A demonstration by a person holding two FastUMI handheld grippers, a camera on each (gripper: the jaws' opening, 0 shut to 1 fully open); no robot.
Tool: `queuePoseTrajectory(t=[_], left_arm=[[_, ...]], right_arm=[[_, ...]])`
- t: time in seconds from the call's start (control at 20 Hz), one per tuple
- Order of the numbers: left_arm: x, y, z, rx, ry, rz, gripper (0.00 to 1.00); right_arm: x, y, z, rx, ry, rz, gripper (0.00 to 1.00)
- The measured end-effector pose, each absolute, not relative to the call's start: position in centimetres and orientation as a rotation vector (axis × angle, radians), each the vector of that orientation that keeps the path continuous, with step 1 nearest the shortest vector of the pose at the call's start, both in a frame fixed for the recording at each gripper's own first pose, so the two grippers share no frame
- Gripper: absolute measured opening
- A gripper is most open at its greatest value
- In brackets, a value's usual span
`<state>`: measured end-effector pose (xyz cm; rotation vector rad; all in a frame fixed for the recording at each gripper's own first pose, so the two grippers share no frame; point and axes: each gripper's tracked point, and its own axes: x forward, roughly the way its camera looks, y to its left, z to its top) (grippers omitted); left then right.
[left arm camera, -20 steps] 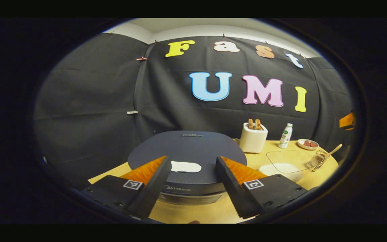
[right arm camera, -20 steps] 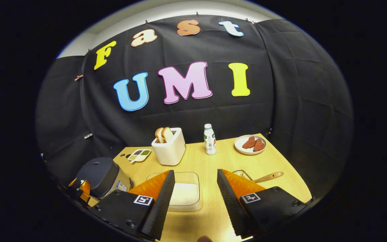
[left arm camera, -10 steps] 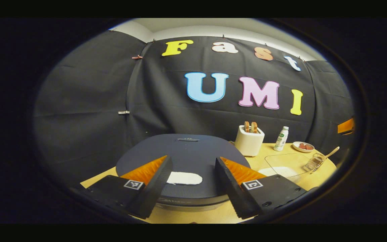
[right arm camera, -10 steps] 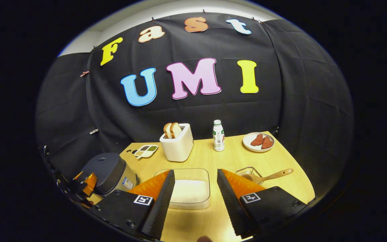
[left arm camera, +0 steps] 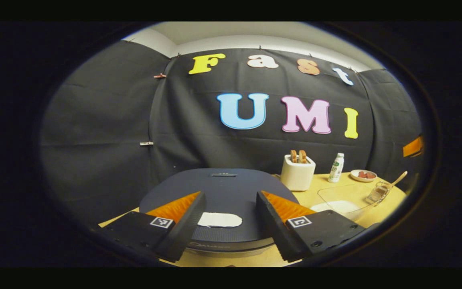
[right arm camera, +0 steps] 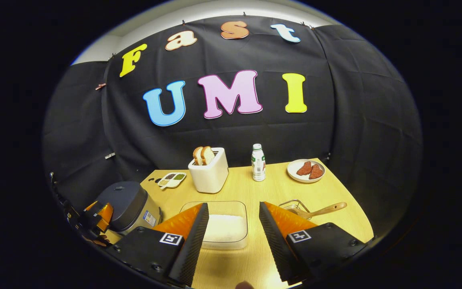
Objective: Close the left gripper, press the button to open the rice cooker; take a wooden spoon from the chopstick holder with the right hand, scoop a spoonful of rice and pour it into the rice cooker, then put the wooden spoon back into the chopstick holder.
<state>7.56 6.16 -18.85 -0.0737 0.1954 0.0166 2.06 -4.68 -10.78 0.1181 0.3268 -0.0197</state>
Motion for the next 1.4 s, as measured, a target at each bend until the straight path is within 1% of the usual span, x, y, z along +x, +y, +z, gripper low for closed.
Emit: queuePoseTrajectory(t=[0.15,0.25,0.45,0.65,0.95,1.15,1.3,1.4], left_arm=[[7.2,5.9,-17.8,-0.074,0.203,0.032,0.86],[6.8,5.9,-16.6,-0.043,0.176,0.044,0.84],[6.2,4.3,-14.5,0.021,0.138,0.041,0.84],[5.4,0.9,-12.8,0.058,0.108,0.014,0.84],[4.4,-5.7,-11.5,0.028,0.115,0.000,0.85],[3.3,-11.9,-9.2,0.039,0.067,-0.017,0.84],[2.4,-17.1,-7.3,0.002,0.042,-0.050,0.87],[1.6,-19.6,-6.1,-0.027,0.021,-0.064,0.92]], right_arm=[[1.9,-5.4,-11.0,0.130,0.331,-0.035,0.80],[1.9,-5.9,-11.2,0.137,0.331,-0.039,0.80],[1.5,-7.2,-11.4,0.145,0.326,-0.048,0.80],[0.7,-9.8,-11.4,0.156,0.311,-0.069,0.80],[-0.6,-16.1,-11.2,0.141,0.280,-0.113,0.80],[-2.3,-21.1,-10.9,0.147,0.257,-0.132,0.80],[-3.5,-25.0,-9.9,0.123,0.219,-0.150,0.80],[-4.3,-27.1,-9.2,0.125,0.198,-0.164,0.80]])
